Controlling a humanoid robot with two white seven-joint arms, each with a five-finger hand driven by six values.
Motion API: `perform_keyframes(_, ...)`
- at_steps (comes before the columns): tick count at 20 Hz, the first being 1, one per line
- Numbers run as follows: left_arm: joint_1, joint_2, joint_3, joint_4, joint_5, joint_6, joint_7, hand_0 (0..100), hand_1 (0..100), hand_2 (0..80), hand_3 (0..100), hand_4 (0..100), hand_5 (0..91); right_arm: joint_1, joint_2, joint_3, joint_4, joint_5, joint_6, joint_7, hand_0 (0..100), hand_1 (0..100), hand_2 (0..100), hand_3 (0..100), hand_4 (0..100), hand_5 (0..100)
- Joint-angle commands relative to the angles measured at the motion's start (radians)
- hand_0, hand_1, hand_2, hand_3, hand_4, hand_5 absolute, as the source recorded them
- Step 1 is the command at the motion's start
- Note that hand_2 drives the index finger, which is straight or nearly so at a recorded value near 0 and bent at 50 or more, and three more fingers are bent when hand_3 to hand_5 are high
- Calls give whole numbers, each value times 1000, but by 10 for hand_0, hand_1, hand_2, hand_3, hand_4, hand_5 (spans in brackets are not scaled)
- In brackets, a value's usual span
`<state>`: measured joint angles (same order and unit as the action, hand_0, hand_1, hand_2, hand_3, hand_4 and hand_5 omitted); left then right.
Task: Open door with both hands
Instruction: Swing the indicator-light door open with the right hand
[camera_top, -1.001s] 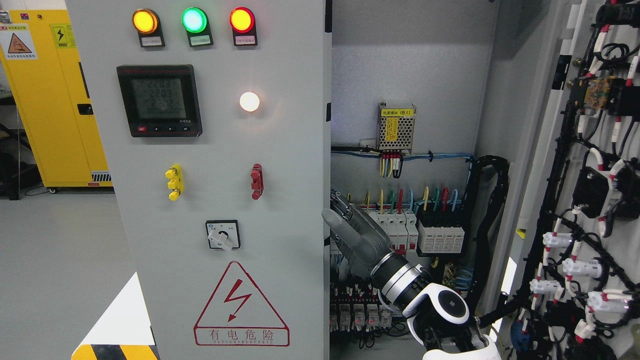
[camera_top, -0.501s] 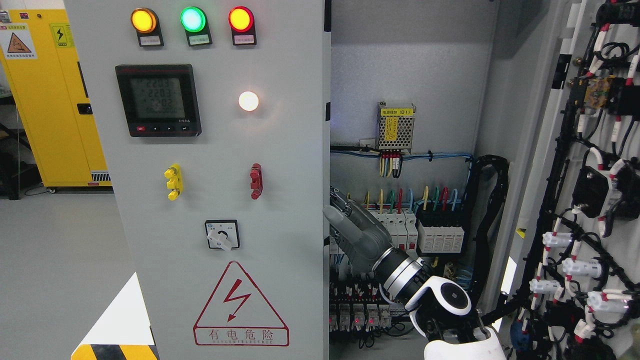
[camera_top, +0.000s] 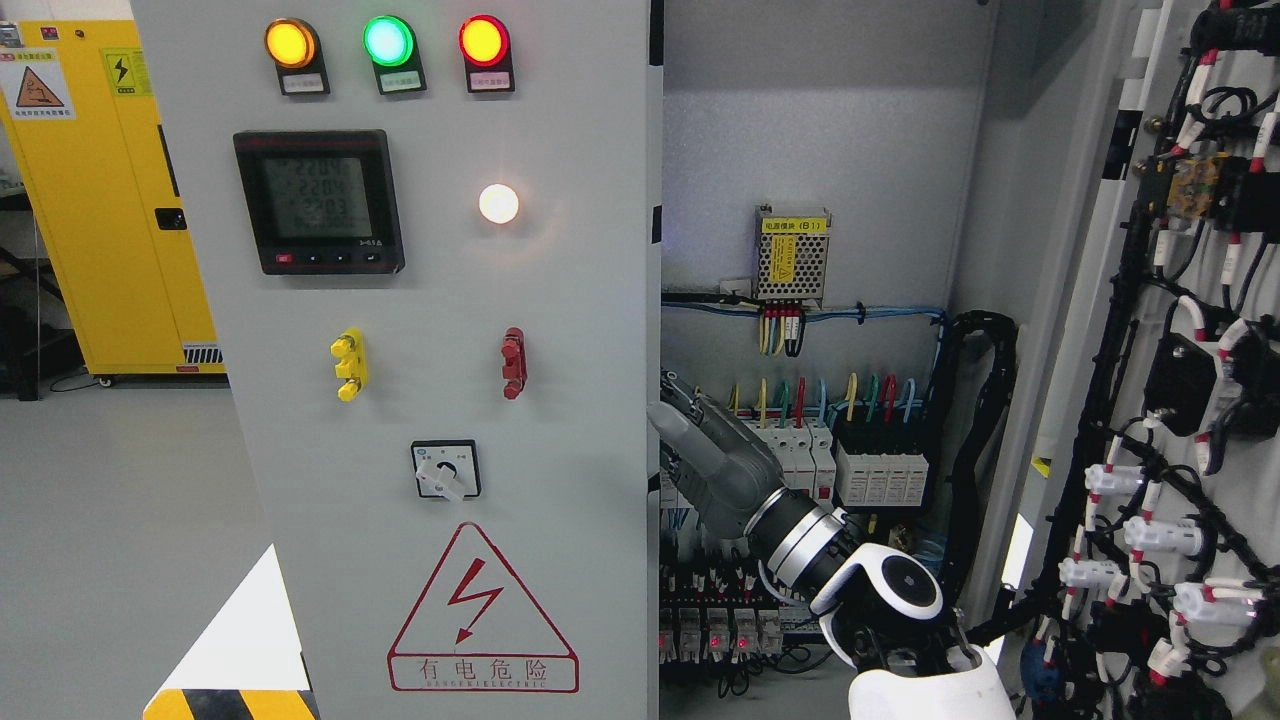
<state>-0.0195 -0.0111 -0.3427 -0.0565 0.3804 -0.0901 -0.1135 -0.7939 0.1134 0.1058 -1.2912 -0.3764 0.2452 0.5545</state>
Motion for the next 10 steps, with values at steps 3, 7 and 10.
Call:
perform_keyframes(3, -10, -7, 2, 1, 2, -2, -2, 120, 556, 0, 0, 0, 0, -2, -1, -5, 6, -29, 5, -1, 0, 500, 40, 0, 0, 0)
perform_keyframes(7, -10, -7, 2, 0, 2, -3, -2, 120, 556, 0, 0, 0, 0, -2, -1, -6, 6, -30, 5, 54, 0, 500, 40, 0, 0, 0)
perform_keyframes(10, -11, -7, 2, 0, 2, -3, -2, 120, 556, 0, 0, 0, 0, -1, 0, -8, 3, -32, 5, 56, 0, 500, 40, 0, 0, 0)
